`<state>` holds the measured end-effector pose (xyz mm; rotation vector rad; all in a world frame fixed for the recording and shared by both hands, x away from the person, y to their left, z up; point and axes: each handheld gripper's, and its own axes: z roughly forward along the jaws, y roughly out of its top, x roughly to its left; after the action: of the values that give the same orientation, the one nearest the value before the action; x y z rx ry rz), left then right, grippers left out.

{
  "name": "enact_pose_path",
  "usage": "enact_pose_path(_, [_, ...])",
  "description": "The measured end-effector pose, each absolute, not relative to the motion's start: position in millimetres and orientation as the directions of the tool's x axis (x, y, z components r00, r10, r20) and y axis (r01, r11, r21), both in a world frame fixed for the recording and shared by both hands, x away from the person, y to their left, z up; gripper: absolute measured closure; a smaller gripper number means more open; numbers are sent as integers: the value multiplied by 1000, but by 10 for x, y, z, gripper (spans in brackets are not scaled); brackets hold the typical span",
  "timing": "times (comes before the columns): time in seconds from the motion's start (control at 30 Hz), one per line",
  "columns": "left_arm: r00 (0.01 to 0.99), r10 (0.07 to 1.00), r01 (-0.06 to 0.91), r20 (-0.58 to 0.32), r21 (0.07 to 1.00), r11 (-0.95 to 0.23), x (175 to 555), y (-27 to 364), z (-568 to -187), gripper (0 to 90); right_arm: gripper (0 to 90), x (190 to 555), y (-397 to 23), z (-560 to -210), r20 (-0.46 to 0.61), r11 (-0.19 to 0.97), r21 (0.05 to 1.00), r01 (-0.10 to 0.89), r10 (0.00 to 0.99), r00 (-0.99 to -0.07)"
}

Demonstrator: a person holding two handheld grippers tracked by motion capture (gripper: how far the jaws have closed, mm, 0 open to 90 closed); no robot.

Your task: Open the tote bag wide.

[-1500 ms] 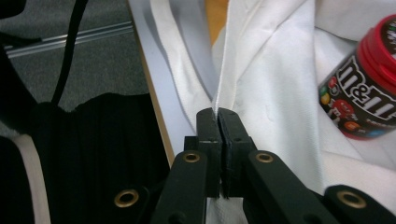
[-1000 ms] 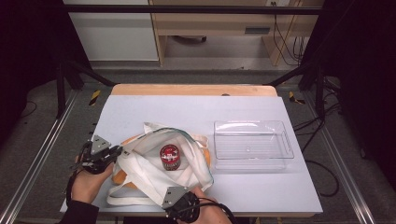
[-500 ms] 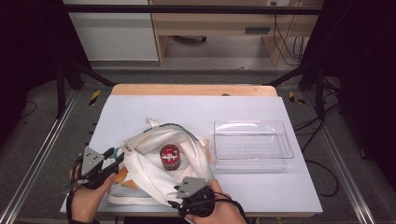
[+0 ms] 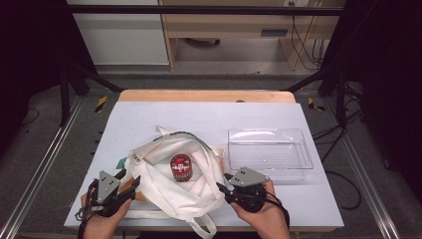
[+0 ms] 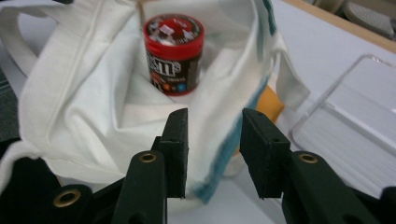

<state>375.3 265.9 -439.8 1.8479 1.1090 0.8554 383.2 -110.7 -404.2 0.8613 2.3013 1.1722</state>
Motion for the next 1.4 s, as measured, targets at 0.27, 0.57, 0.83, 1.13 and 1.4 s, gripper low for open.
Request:
enact_pose_path(0.27, [398, 911, 431, 109, 854, -290, 3788, 2705, -4498, 479, 707, 3893, -1190, -4253, -53, 470, 777, 419, 712, -700])
enact_pose_path(0.57, [444, 892, 502, 85, 801, -326, 3838, 2743, -4583, 699, 857, 3956, -1210, -4438, -42, 511, 719, 471, 709, -704])
enact_pose_path(0.83, [458, 884, 457, 91, 829, -322, 3794, 2738, -4485, 873, 891, 3972, -1283, -4379, -64, 510, 721, 468, 722, -689])
enact_pose_path(1.13, [487, 870, 524, 81, 770, -365, 3862, 2722, -4593, 879, 891, 4025, -1370, -4491, -57, 524, 685, 506, 730, -681])
enact_pose_path(1.4, [461, 880, 450, 111, 826, -340, 3793, 2745, -4515, 762, 774, 4004, -1419, -4460, -42, 497, 718, 487, 730, -683])
